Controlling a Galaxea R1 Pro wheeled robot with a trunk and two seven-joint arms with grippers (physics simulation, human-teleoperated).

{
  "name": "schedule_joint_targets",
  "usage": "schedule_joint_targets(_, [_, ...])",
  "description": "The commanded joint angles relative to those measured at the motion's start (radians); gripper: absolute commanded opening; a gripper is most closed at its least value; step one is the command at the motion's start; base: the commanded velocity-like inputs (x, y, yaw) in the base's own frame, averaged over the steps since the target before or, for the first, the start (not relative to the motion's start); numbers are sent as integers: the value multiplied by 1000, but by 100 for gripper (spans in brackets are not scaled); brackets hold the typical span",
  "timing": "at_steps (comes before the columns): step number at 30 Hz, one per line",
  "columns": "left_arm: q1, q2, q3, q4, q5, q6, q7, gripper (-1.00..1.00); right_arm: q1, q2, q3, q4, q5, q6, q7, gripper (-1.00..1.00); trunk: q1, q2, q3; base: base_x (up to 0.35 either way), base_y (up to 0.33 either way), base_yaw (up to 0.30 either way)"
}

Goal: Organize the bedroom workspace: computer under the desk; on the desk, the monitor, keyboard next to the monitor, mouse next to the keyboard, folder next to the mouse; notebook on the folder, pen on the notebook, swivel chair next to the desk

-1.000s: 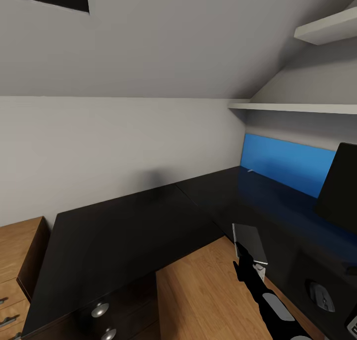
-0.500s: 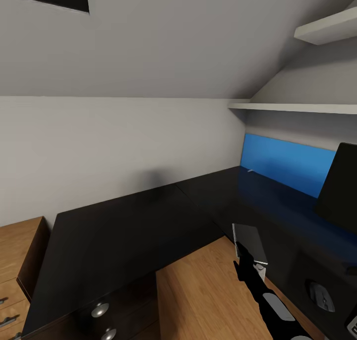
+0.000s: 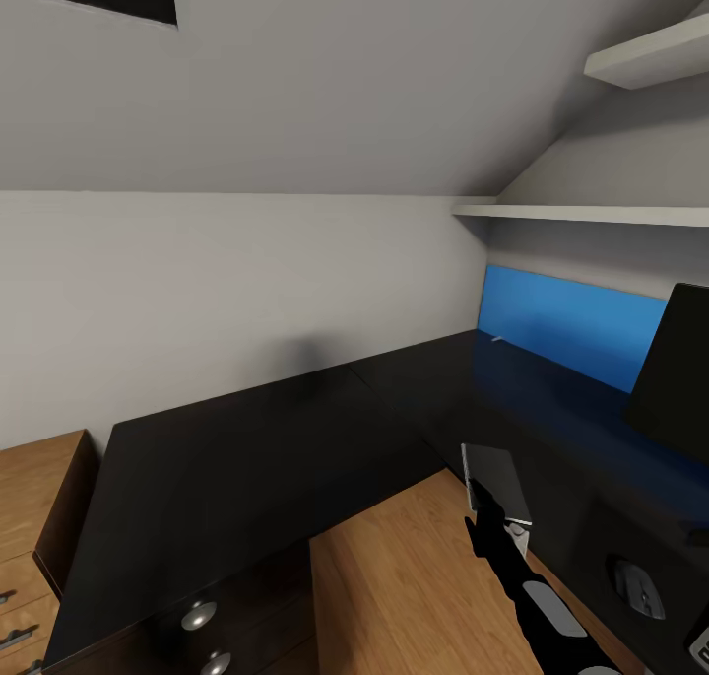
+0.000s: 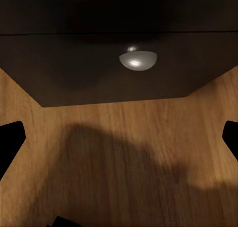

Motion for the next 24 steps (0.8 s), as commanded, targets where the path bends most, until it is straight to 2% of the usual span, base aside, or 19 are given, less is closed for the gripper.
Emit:
schedule_joint_targets(1, [-1, 0, -2, 1, 9, -3, -4, 100, -1, 0, -3, 1, -10, 10, 2, 100, 0, -1, -1, 0, 0, 0])
schedule_joint_targets(24, [-1, 0, -3, 1, 9, -3, -4, 100, -1, -12, -5, 1, -10, 11, 1, 100, 0, -1, -1, 0, 0, 0])
